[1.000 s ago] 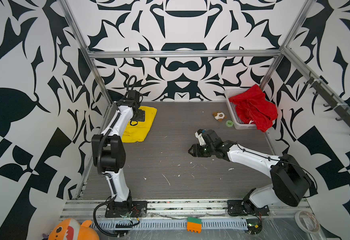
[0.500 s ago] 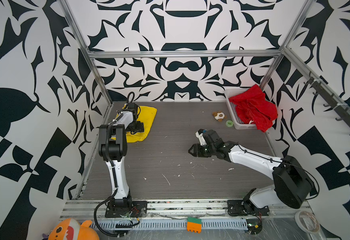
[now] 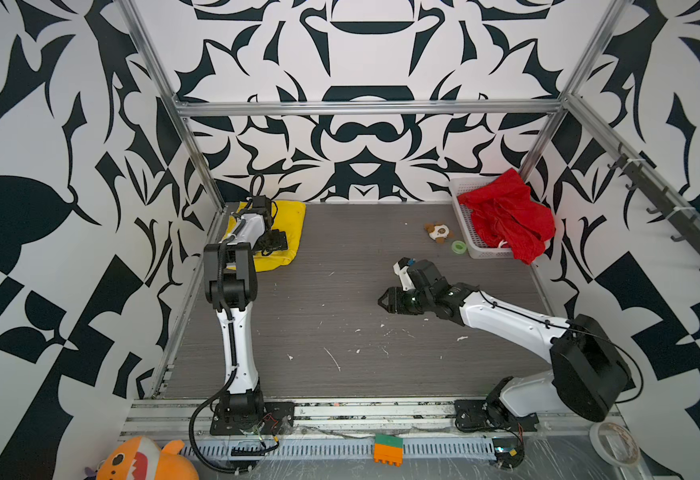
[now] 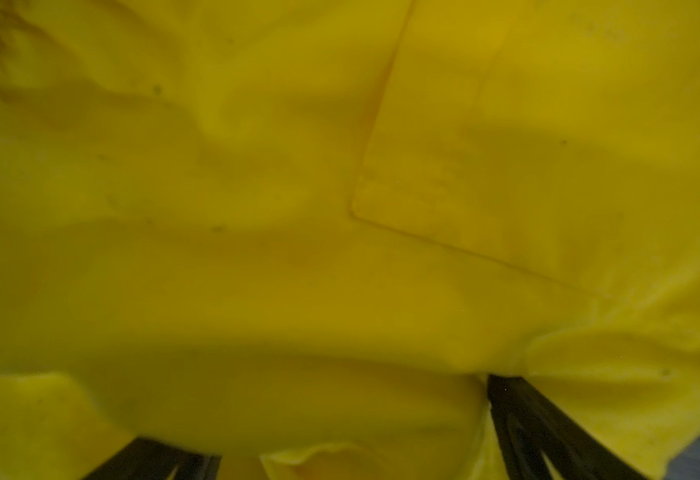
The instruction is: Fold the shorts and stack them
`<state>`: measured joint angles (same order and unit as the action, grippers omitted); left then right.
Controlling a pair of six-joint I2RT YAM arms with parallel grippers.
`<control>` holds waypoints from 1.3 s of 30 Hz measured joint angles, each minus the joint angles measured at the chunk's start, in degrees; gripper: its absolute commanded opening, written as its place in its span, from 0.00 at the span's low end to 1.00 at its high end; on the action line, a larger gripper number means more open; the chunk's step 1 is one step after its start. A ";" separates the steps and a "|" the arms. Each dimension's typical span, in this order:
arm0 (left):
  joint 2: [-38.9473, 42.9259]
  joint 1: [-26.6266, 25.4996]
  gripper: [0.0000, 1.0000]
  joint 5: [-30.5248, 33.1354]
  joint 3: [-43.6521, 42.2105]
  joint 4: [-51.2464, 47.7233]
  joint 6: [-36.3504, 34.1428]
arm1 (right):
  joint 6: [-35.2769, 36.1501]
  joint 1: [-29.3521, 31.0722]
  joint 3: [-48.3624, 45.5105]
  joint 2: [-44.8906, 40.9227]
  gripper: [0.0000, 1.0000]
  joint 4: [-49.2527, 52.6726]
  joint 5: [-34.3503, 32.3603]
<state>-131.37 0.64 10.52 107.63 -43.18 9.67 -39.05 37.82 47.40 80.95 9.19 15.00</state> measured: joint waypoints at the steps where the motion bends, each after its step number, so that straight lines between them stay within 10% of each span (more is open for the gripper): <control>1: 0.09 0.00 1.00 0.00 0.00 -0.11 0.04 | 0.00 0.00 0.00 -0.26 0.54 0.02 -0.02; 11: 16.98 -2.82 0.99 1.75 -1.18 -3.13 0.11 | 2.86 -1.70 4.68 -4.26 0.54 8.17 -2.82; 20: 43.19 -19.54 1.00 1.09 -18.23 6.62 0.37 | 12.31 -17.66 14.21 -7.41 0.55 20.02 -6.10; 28: 45.75 -26.51 1.00 -1.86 -43.01 16.74 6.91 | 21.75 -35.93 26.80 -3.52 0.59 28.44 -11.98; 39: 42.93 -29.07 1.00 -4.48 -45.68 23.47 11.43 | 34.36 -44.06 49.81 18.03 0.77 36.83 -29.42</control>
<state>-88.44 -28.42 6.04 61.95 -19.70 21.10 -4.69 -6.24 97.21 98.98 46.02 -14.41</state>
